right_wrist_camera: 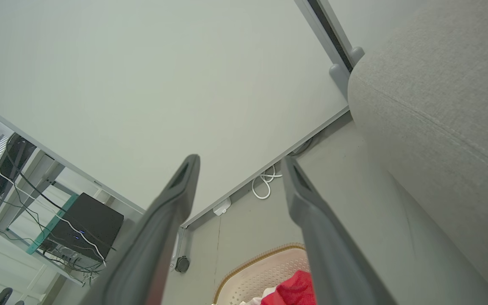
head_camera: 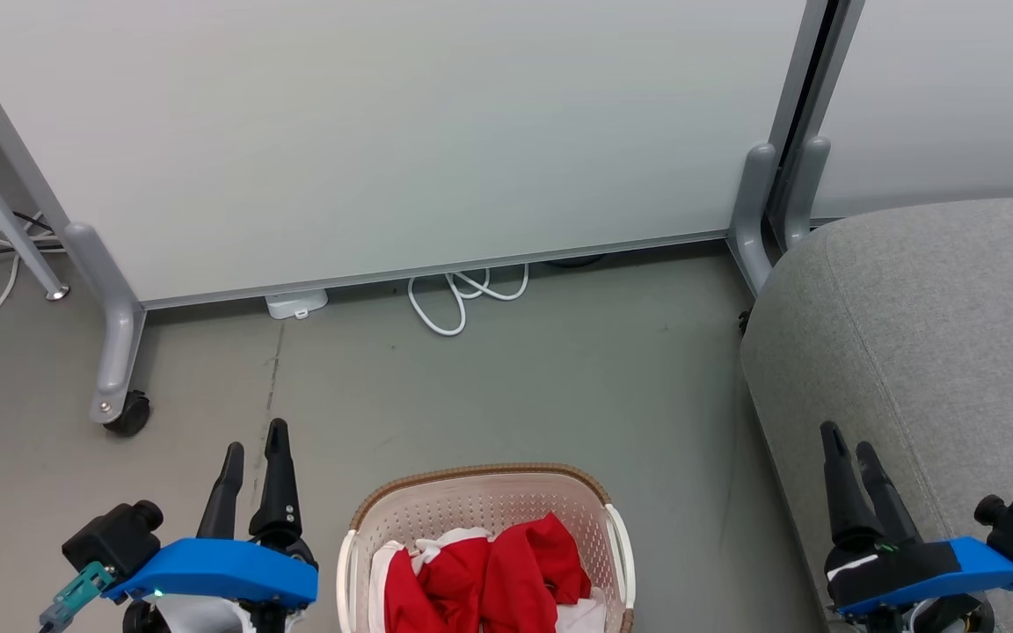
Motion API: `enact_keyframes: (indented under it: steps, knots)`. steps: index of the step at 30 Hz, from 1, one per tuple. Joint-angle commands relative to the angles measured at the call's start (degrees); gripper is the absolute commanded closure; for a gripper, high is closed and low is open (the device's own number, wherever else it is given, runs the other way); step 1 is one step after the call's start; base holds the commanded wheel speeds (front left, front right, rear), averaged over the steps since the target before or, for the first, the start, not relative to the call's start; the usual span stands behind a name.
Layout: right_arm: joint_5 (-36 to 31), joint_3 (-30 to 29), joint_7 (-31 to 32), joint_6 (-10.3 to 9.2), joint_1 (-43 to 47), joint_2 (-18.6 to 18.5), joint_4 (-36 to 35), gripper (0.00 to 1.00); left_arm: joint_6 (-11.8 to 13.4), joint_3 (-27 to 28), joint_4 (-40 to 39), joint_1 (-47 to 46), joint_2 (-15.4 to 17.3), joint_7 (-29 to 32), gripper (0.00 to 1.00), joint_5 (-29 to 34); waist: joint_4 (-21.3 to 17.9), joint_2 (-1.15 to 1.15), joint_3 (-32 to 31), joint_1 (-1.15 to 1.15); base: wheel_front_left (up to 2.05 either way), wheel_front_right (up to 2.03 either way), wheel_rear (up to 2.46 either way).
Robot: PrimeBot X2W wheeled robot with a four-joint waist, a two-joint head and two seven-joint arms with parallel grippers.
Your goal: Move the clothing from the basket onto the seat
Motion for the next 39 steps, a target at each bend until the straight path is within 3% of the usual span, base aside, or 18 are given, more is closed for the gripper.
enact_keyframes:
  steps: [1, 39]
  knots:
    - [-1.4, 0.2, -0.5, 0.07, -0.6, -0.4, -0.8, 0.00, -0.2, -0.4, -0.5, -1.6, 0.3, -0.5, 0.00, 1.4, 0.0, 0.00, 0.0, 0.00, 0.00, 0.00, 0.00]
    - [-24.5, 1.7, -4.8, 0.13, 0.3, -0.6, -2.0, 0.00, -0.7, -3.1, 1.6, -2.1, 0.3, -6.0, 0.00, 21.8, 0.2, 0.00, -0.1, 0.00, 0.00, 0.00, 0.00]
